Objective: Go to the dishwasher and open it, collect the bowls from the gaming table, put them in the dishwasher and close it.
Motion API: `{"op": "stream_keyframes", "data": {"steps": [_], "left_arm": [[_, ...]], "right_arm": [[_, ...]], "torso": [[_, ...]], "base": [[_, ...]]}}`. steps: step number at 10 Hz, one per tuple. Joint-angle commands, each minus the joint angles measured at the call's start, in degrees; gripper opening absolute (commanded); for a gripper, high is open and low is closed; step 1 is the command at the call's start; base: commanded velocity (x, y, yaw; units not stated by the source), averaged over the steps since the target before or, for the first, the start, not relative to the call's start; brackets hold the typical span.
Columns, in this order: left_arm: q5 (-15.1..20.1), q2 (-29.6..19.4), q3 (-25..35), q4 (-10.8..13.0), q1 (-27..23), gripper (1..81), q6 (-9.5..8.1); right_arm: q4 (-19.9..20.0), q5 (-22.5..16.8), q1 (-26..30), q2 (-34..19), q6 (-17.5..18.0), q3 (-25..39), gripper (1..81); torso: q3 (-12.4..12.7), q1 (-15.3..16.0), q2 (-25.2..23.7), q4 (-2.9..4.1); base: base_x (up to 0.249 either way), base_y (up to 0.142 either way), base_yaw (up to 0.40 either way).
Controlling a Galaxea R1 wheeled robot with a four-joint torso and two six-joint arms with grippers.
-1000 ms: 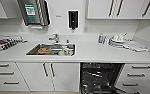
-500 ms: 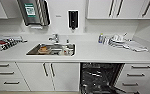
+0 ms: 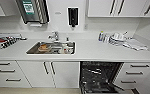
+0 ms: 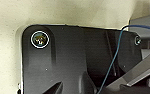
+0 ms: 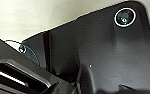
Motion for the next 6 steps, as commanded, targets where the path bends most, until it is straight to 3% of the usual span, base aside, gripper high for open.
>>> {"op": "stream_keyframes", "data": {"steps": [1, 2, 6], "left_arm": [[3.61, 1.76, -3.00, 0.43, -0.35, 81.1, -0.22], [3.61, 2.57, -3.81, 0.52, -0.09, 81.1, -0.13], [3.70, 4.59, -5.91, 0.61, 0.09, 81.1, -0.13]], "right_arm": [[-0.27, -3.71, 2.21, 0.23, -0.09, -2.17, 81.1], [-0.27, -3.71, 2.12, 1.30, -0.09, -4.04, 81.1], [-0.53, -3.71, 2.12, 4.99, -0.09, -9.93, 81.1]], "torso": [[0.00, -3.56, 5.51, 0.00], [-0.02, -4.96, 7.67, 0.00], [5.95, -9.70, 15.08, 0.00]], "base": [[0.000, 0.000, 0.000], [0.000, 0.000, 0.000], [0.000, 0.000, 0.000]]}}
